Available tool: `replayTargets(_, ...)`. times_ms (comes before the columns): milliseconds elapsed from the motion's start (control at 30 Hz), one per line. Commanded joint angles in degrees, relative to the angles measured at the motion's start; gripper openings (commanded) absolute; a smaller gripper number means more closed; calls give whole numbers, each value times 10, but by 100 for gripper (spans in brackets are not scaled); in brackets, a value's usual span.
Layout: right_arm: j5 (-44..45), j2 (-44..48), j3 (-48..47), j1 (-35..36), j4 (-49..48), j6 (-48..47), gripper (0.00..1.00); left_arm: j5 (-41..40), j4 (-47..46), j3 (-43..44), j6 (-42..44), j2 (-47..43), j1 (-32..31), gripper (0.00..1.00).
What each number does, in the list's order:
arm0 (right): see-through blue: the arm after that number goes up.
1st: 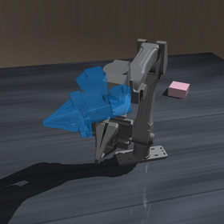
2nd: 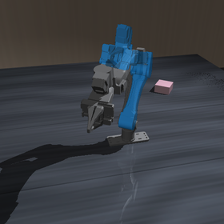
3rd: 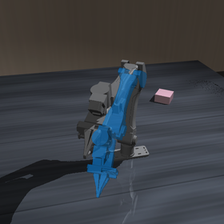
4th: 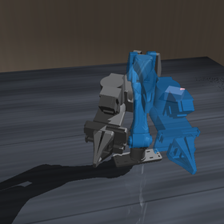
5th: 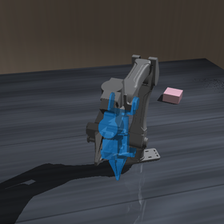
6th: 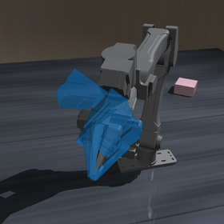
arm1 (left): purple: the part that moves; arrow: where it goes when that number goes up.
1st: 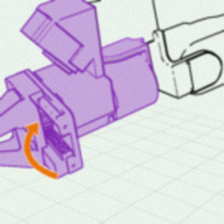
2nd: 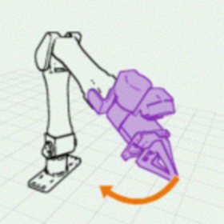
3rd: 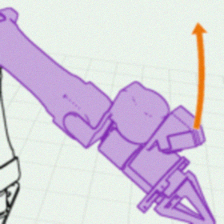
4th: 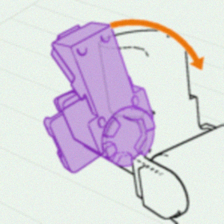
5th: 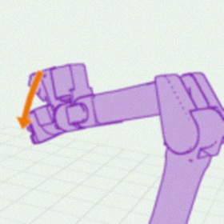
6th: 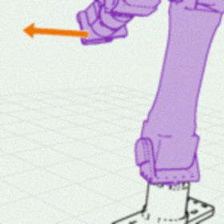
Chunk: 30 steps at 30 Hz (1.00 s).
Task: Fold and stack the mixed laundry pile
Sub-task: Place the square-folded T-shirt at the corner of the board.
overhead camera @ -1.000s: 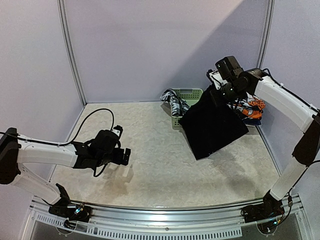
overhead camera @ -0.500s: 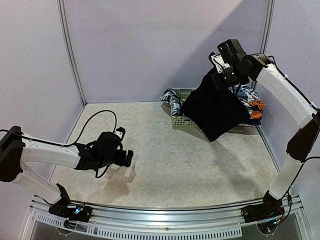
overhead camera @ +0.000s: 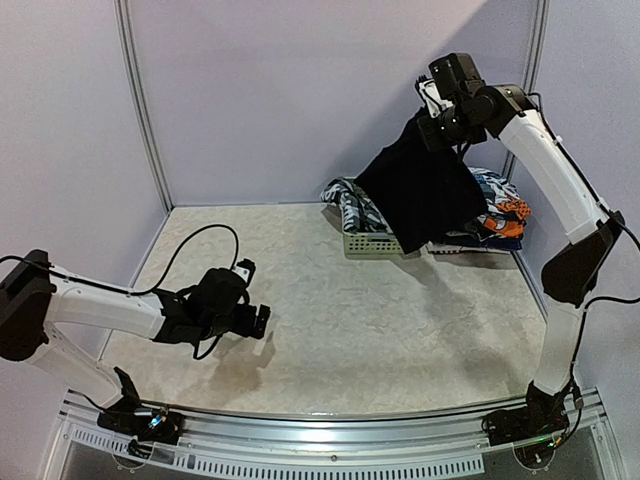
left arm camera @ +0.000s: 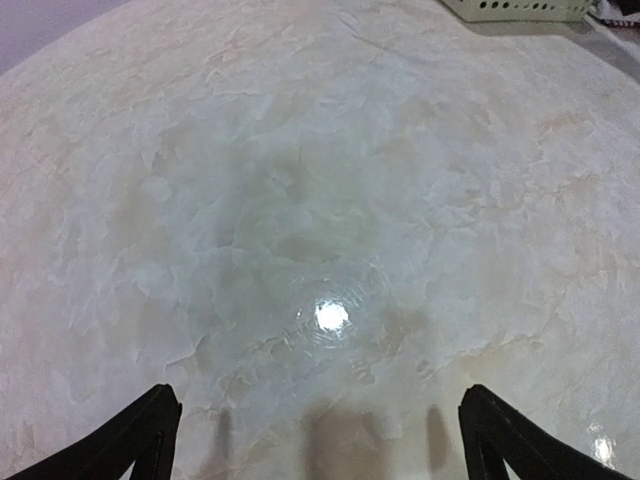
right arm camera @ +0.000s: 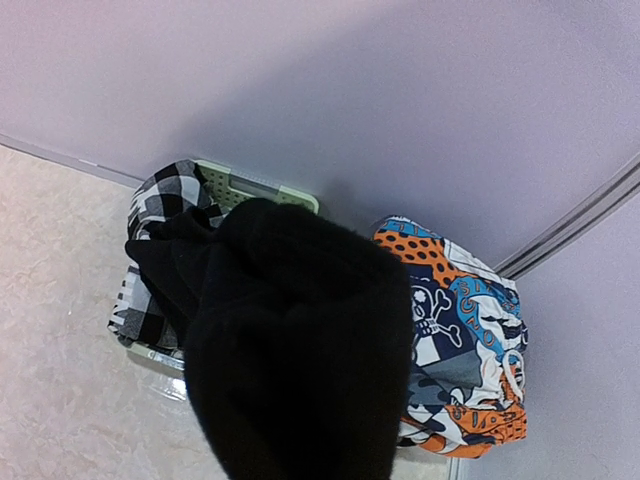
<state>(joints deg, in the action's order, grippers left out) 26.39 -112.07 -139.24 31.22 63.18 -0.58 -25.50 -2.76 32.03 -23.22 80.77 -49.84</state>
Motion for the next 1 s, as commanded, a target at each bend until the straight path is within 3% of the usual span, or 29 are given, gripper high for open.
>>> replayTargets(0, 41, -3, -33, -19, -52, -36, 0, 4, -7, -1, -5, 13, -12, 100)
replayTargets(967, 38, -59, -62, -176, -164, -98, 0, -7, 23, 61, -9, 88, -42, 99)
